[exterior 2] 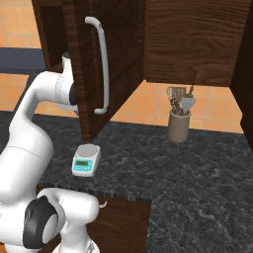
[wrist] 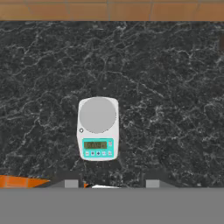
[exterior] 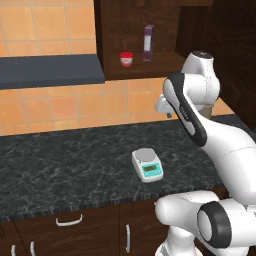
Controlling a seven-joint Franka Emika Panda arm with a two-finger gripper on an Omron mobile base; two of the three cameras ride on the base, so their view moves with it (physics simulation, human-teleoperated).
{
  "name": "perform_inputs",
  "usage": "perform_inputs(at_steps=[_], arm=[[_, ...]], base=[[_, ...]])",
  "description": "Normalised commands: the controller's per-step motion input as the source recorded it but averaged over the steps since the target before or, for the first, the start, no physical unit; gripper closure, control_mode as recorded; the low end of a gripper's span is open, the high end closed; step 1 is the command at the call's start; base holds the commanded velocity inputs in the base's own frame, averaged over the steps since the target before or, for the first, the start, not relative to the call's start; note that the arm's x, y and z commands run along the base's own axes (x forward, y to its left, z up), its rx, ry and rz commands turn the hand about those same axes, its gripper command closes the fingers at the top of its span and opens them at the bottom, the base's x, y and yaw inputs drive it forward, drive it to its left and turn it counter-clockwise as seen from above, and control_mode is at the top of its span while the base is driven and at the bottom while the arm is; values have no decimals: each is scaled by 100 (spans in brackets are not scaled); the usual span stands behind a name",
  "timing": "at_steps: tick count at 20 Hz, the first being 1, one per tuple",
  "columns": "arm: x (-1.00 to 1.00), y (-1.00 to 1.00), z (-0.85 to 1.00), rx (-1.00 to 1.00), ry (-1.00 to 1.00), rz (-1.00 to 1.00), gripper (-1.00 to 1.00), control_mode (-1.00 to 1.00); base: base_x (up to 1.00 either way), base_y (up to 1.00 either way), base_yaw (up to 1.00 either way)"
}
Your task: Pick the jam and place it on the digital scale for weighing, and close the cabinet.
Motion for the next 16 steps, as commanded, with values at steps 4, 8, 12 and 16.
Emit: perform_inputs(at_steps=[4, 8, 12, 16], arm=[[-38, 8, 0, 0, -4, 6, -100, -100], [-41, 25, 28, 0, -30, 10, -100, -100], [-13, 35, 74, 0, -27, 17, -100, -100], [5, 17, 72, 5, -11, 25, -100, -100]], base=[[0, 0, 0], [0, 0, 0], [0, 0, 0], [0, 0, 0]])
